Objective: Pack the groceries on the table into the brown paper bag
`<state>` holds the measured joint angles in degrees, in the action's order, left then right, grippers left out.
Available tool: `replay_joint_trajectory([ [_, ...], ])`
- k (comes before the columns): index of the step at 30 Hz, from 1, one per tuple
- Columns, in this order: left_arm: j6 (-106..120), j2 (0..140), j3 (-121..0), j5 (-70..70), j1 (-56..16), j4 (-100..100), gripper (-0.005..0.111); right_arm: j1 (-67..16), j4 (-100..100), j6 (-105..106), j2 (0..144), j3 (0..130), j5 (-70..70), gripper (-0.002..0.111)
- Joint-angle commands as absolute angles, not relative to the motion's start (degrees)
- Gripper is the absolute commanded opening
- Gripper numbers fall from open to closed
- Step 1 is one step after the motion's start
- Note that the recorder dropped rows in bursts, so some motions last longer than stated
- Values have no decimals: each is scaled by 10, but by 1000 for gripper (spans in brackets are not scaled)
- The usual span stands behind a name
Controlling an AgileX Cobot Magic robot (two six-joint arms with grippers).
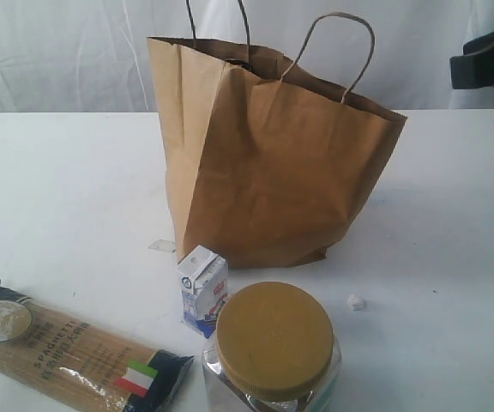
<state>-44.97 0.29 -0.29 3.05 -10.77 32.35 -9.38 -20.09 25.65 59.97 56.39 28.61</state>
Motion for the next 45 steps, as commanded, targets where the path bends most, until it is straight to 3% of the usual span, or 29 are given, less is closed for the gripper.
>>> replay_joint_trajectory([
  [1, -451, 0, 0, 26, -108, 321, 0, -93, -247, 253, 596, 559, 368, 22],
  [4, -451, 0, 0, 26, -108, 321, 0, -93, -273, 255, 596, 559, 436, 31],
  [15, -451, 0, 0, 26, -108, 321, 0, -93, -277, 253, 596, 529, 559, 27],
  [24, -451, 0, 0, 26, -108, 321, 0, -128, -275, 308, 659, 368, 392, 30],
  [29, -451, 0, 0, 26, -108, 321, 0, -177, -276, 334, 741, 369, 320, 50],
  [31, -451, 0, 0, 26, -108, 321, 0, -189, -274, 334, 771, 369, 279, 53],
  [45, -451, 0, 0, 26, -108, 321, 0, -196, -274, 327, 939, 414, 196, 47],
])
